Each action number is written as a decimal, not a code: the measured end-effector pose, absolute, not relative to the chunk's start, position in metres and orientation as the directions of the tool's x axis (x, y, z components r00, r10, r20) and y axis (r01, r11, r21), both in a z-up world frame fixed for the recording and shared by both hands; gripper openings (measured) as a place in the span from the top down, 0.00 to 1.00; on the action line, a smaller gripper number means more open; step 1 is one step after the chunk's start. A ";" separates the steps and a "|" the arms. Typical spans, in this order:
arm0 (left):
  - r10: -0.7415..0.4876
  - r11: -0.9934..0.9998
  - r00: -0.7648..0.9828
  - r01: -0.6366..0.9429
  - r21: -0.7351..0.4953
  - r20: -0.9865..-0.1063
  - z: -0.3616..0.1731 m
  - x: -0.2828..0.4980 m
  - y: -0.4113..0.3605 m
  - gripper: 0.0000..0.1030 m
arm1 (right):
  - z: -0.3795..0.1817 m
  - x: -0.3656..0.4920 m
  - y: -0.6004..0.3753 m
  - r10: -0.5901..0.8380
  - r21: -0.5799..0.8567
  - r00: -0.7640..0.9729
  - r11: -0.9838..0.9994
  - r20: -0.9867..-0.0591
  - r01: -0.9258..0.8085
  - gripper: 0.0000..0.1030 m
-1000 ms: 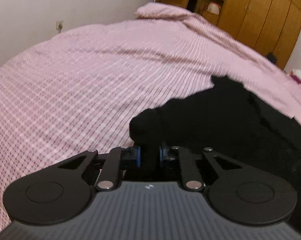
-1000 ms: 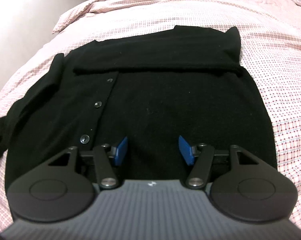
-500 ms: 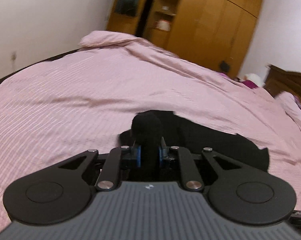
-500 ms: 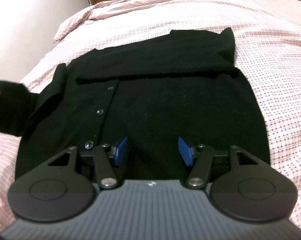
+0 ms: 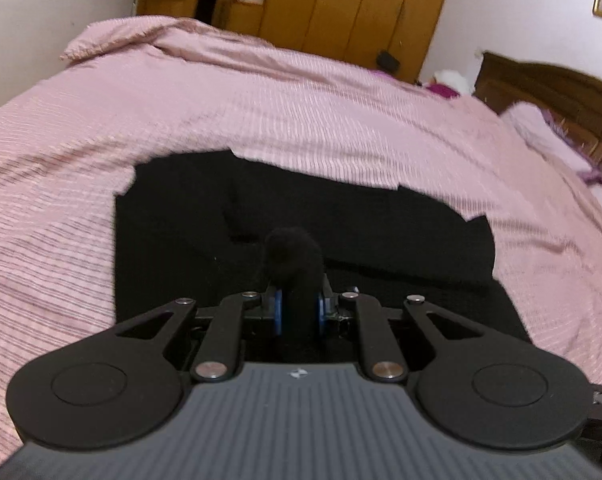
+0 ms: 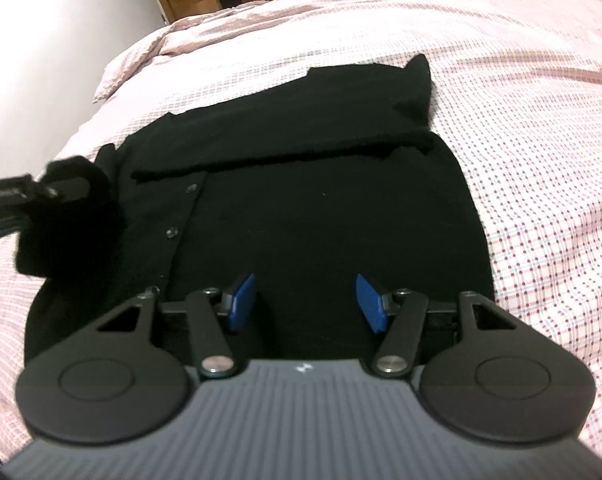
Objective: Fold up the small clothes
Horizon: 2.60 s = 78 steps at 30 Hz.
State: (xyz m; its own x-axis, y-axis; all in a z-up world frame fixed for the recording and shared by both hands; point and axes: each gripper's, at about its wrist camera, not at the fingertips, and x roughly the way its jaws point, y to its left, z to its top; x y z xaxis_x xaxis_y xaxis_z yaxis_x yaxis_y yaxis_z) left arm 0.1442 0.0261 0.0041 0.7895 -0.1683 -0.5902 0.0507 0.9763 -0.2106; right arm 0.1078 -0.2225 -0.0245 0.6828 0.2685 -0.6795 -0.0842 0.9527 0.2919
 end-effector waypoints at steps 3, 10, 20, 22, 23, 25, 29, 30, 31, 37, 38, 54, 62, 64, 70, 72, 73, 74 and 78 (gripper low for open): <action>-0.171 0.978 0.765 0.056 -0.201 -0.621 -0.011 0.152 0.017 0.82 | -0.027 0.109 -0.226 0.273 0.303 0.682 0.950 -0.678 -0.079 0.43; -0.220 0.972 0.722 0.109 -0.207 -0.656 -0.022 0.154 0.012 0.56 | -0.028 0.111 -0.226 0.278 0.304 0.679 0.949 -0.680 -0.083 0.43; -0.153 0.988 0.797 0.107 -0.114 -0.584 0.017 0.106 0.041 0.32 | -0.009 0.129 -0.194 0.392 0.369 0.666 0.911 -0.634 -0.185 0.42; -0.104 0.994 0.805 0.061 -0.092 -0.584 0.016 0.099 0.051 0.31 | -0.008 0.134 -0.185 0.432 0.407 0.653 0.891 -0.622 -0.202 0.42; -0.081 0.996 0.805 0.038 -0.086 -0.588 0.015 0.098 0.057 0.31 | -0.008 0.138 -0.180 0.448 0.422 0.644 0.882 -0.620 -0.208 0.42; -0.045 0.996 0.794 -0.012 -0.091 -0.606 0.009 0.098 0.069 0.31 | -0.010 0.144 -0.169 0.472 0.431 0.625 0.873 -0.622 -0.229 0.42; 0.004 0.990 0.782 -0.090 -0.106 -0.623 0.000 0.099 0.092 0.31 | -0.016 0.161 -0.144 0.468 0.397 0.590 0.882 -0.659 -0.256 0.42; 0.013 0.989 0.779 -0.100 -0.105 -0.627 -0.002 0.099 0.095 0.31 | -0.018 0.163 -0.140 0.470 0.393 0.585 0.881 -0.662 -0.263 0.42; 0.019 0.989 0.775 -0.109 -0.104 -0.631 -0.004 0.100 0.097 0.31 | -0.019 0.167 -0.134 0.475 0.391 0.580 0.879 -0.662 -0.273 0.42; -0.007 0.985 0.750 -0.109 -0.135 -0.661 -0.017 0.102 0.105 0.30 | -0.025 0.178 -0.112 0.528 0.395 0.557 0.849 -0.641 -0.351 0.43; -0.013 0.985 0.751 -0.105 -0.139 -0.661 -0.018 0.101 0.105 0.30 | -0.024 0.180 -0.110 0.529 0.389 0.556 0.849 -0.642 -0.358 0.47; -0.023 0.992 0.785 -0.059 -0.112 -0.619 -0.015 0.110 0.091 0.24 | 0.077 0.221 -0.126 0.599 0.428 0.606 0.800 -0.524 -0.421 0.91; 0.070 0.996 0.768 -0.088 0.003 -0.637 -0.030 0.156 0.076 0.24 | 0.140 0.244 -0.117 0.570 0.345 0.674 0.822 -0.470 -0.454 0.91; 0.115 0.992 0.771 -0.119 0.037 -0.626 -0.035 0.170 0.076 0.24 | 0.152 0.249 -0.119 0.560 0.335 0.691 0.828 -0.457 -0.450 0.91; 0.264 0.959 0.764 -0.274 0.075 -0.588 -0.047 0.208 0.090 0.24 | 0.166 0.263 -0.145 0.532 0.363 0.735 0.841 -0.420 -0.401 0.91; 0.297 0.940 0.758 -0.340 0.037 -0.581 -0.049 0.210 0.100 0.24 | 0.159 0.267 -0.162 0.504 0.383 0.754 0.852 -0.421 -0.356 0.91; 0.297 0.933 0.757 -0.361 0.008 -0.582 -0.050 0.209 0.106 0.24 | 0.154 0.270 -0.171 0.492 0.398 0.759 0.855 -0.427 -0.331 0.91; 0.293 0.930 0.757 -0.368 -0.011 -0.584 -0.052 0.208 0.110 0.24 | 0.146 0.274 -0.180 0.480 0.415 0.761 0.858 -0.436 -0.304 0.91; 0.299 0.935 0.758 -0.354 0.019 -0.580 -0.057 0.205 0.112 0.24 | 0.099 0.289 -0.208 0.420 0.437 0.753 0.878 -0.507 -0.196 0.91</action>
State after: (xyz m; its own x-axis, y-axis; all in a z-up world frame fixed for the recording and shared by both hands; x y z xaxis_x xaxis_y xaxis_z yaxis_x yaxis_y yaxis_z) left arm 0.2047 0.1119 -0.0567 0.7579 0.2985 -0.5801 -0.3536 0.9352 0.0193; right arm 0.2888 -0.2077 0.0990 0.7527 0.4200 -0.5070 -0.1957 0.8780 0.4368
